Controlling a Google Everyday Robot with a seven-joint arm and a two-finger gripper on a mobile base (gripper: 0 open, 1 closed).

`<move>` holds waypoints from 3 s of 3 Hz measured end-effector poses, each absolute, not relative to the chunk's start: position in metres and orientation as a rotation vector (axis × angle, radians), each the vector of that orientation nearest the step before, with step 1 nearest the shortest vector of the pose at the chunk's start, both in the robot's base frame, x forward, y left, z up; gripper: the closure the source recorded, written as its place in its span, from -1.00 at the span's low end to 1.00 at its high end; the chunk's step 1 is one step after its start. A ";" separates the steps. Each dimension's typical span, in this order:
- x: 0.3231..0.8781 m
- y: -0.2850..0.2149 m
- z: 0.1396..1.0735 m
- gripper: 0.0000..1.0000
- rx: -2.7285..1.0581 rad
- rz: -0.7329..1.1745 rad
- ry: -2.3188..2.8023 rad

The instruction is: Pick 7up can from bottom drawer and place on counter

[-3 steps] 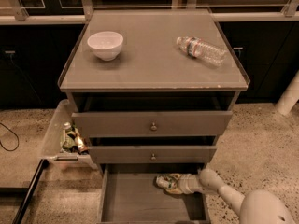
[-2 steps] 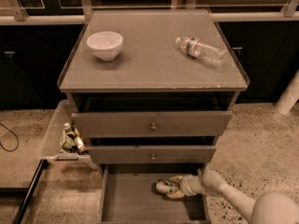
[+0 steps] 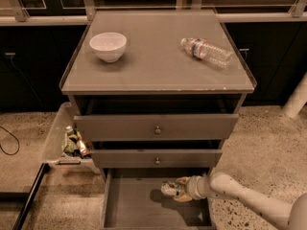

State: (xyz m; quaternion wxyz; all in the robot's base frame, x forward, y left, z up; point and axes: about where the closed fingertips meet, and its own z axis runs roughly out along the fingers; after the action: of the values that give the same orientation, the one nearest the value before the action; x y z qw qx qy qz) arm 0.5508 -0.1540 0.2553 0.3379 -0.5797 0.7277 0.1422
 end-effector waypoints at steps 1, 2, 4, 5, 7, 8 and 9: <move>0.551 -0.158 0.313 1.00 -1.535 0.243 1.904; 0.556 -0.156 0.360 1.00 -1.566 0.108 1.923; 0.514 -0.136 0.471 1.00 -1.647 0.022 1.886; 0.504 -0.141 0.519 1.00 -1.621 0.012 1.859; 0.517 -0.147 0.581 1.00 -1.534 0.119 1.764; 0.517 -0.147 0.581 1.00 -1.534 0.119 1.764; 0.515 -0.140 0.586 1.00 -1.551 0.153 1.738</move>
Offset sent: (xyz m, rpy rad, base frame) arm -0.0666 0.0310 0.1775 -0.3308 -0.0737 0.0203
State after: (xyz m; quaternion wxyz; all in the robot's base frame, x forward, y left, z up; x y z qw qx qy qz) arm 0.5148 -0.1395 0.5860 0.3929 -0.6110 0.6846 0.0602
